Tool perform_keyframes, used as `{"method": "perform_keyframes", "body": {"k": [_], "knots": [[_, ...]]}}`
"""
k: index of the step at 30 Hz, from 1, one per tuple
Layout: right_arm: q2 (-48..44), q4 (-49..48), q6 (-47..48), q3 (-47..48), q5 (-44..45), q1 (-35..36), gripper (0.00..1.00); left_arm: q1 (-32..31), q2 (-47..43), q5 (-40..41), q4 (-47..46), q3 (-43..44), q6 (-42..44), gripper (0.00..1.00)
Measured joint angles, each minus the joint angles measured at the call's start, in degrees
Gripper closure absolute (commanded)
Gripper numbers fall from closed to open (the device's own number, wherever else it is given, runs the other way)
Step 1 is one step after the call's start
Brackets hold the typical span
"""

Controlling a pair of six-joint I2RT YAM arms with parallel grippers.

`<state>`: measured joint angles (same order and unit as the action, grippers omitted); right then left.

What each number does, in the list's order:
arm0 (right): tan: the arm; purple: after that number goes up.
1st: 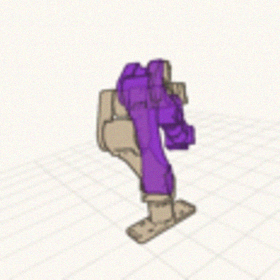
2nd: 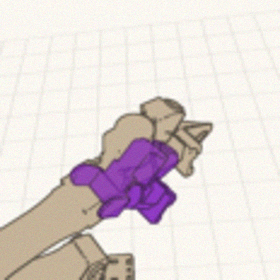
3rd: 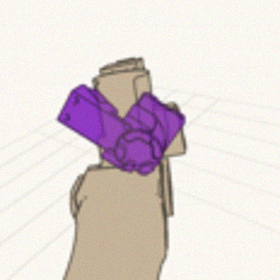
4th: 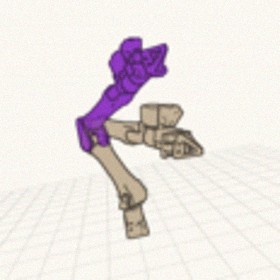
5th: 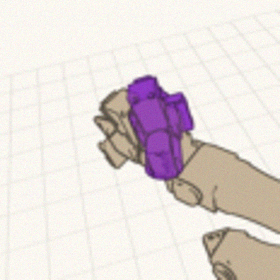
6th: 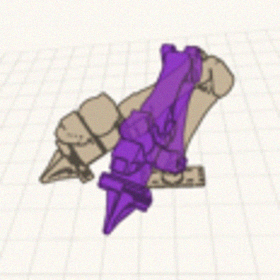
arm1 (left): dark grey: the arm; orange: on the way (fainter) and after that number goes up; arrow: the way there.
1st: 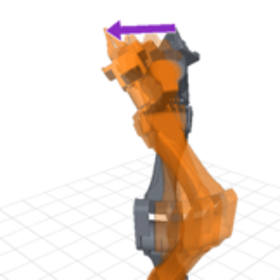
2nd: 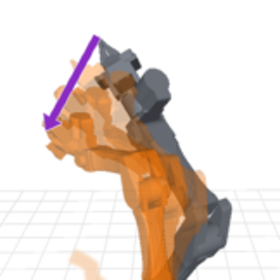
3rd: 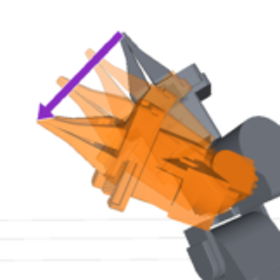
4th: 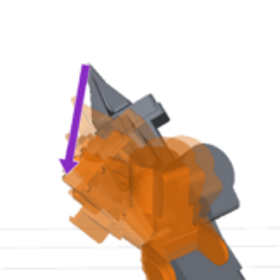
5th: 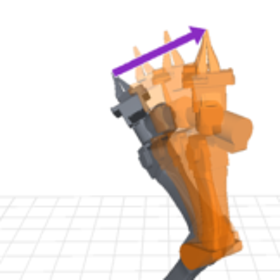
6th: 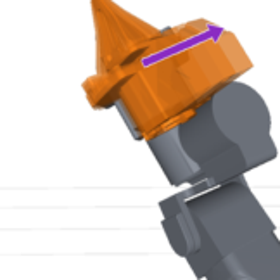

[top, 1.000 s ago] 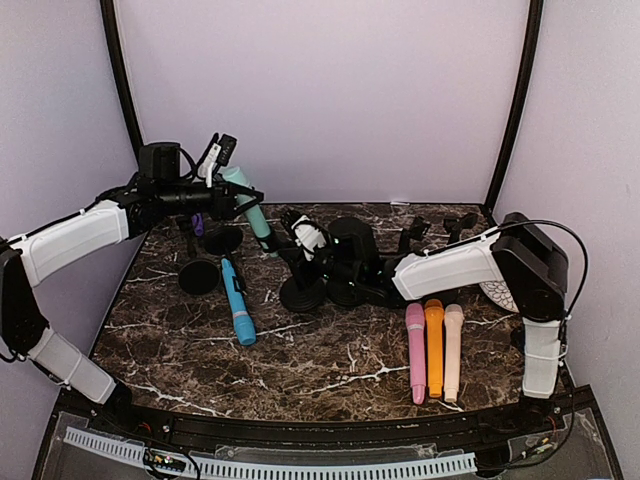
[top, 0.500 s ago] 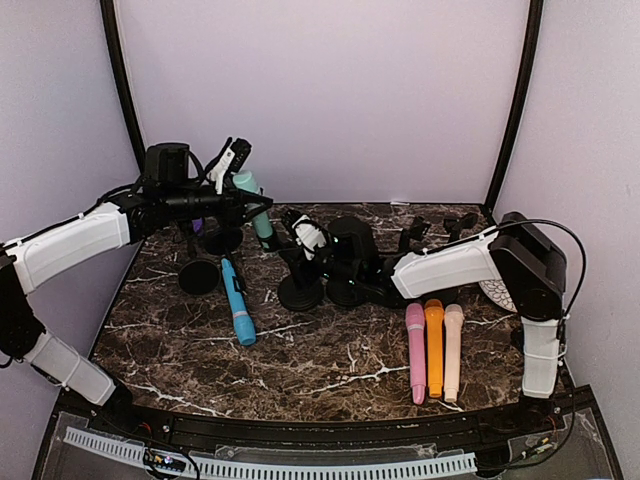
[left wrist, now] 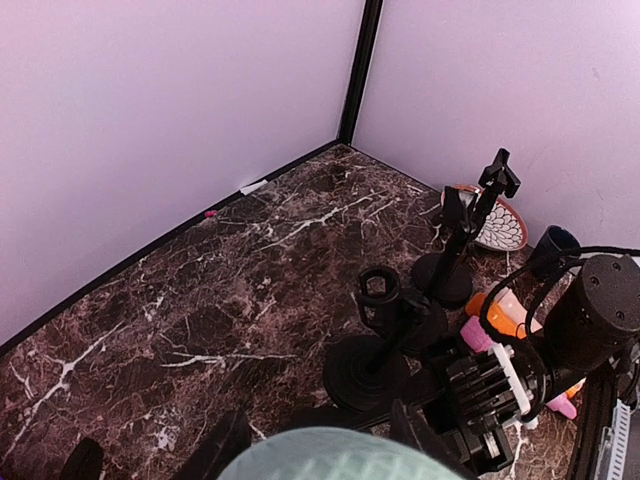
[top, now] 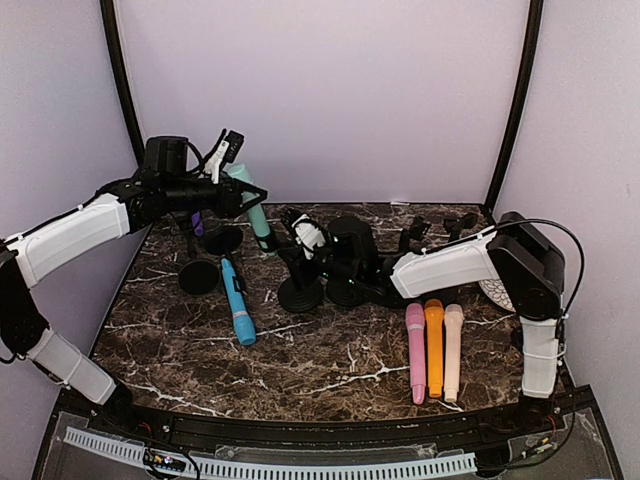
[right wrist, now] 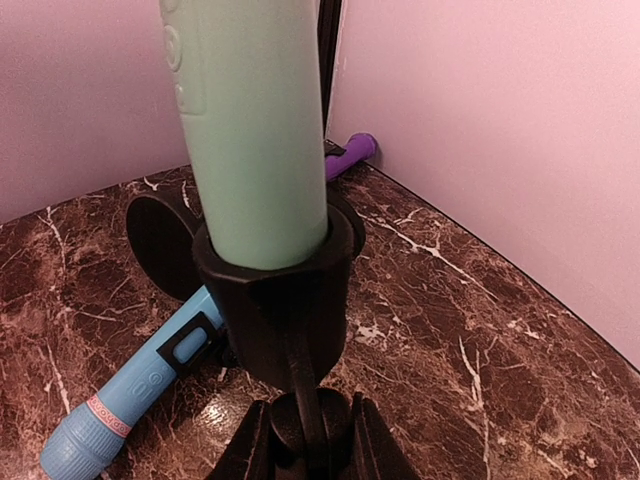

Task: Remove the microphone from the stand
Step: Remove the microphone from the microphone stand.

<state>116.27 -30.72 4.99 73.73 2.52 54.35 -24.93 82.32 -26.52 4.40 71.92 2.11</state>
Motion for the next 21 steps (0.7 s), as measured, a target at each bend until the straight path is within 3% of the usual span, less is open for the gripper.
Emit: {"method": "perform_keyframes", "body": {"k": [9, 21], "knots": [[0.0, -0.2, -0.7, 0.0, -0.1, 0.0, 1.00, 1.7, 1.0, -1.5, 0.8, 1.2, -4.1, 1.00], [0.3, 0.6, -1.4, 0.7, 0.5, 0.0, 1.00, 3.1, 1.0, -7.5, -1.9, 0.4, -0.3, 1.00]]}}
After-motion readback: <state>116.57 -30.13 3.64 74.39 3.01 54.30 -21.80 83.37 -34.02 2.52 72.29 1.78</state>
